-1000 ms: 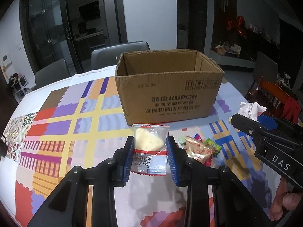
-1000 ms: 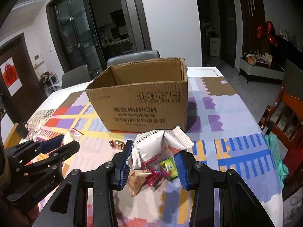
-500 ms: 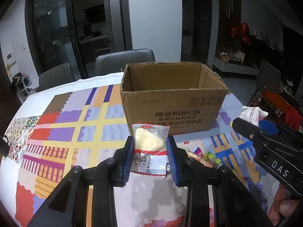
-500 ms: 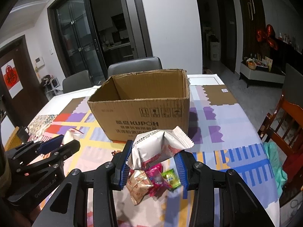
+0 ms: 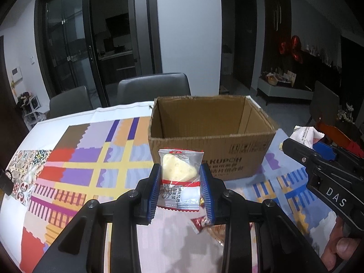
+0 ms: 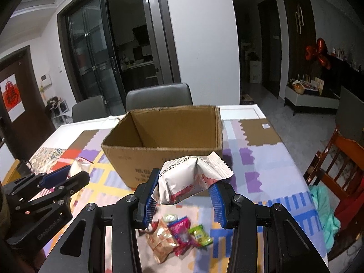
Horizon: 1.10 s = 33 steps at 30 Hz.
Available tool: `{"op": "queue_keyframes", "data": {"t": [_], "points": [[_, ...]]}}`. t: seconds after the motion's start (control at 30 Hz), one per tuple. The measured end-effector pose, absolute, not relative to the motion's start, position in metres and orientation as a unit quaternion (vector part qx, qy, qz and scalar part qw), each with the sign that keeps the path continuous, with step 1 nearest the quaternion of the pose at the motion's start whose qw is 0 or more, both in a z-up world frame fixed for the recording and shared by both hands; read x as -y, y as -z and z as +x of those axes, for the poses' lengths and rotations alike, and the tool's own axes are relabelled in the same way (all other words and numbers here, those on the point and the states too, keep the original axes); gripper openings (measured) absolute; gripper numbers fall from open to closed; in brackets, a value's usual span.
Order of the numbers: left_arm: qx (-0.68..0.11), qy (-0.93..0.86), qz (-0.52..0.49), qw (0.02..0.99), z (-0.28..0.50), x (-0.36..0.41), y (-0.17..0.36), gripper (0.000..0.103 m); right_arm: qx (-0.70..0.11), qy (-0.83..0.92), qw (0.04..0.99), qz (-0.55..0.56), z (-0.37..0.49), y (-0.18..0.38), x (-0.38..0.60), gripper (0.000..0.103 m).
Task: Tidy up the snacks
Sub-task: 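Lift the bread pack and pastry pack and carry both over the cardboard box, then lower both packs into the box and open both tools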
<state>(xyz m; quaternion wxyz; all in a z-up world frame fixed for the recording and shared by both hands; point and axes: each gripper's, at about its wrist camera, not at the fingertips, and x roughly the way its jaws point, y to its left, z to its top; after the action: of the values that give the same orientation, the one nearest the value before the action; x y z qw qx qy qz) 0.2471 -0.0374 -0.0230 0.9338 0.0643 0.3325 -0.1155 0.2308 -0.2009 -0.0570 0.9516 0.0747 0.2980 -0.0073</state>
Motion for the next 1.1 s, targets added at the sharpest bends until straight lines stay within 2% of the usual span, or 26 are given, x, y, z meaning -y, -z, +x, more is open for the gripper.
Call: {"op": "queue_keyframes", "data": {"t": [1.1], "points": [[-0.301, 0.116, 0.064, 0.944, 0.328, 0.052, 0.004, 0.034, -0.267, 0.013, 0.962, 0.052, 0.300, 0.024, 0.209, 0.043]]}}
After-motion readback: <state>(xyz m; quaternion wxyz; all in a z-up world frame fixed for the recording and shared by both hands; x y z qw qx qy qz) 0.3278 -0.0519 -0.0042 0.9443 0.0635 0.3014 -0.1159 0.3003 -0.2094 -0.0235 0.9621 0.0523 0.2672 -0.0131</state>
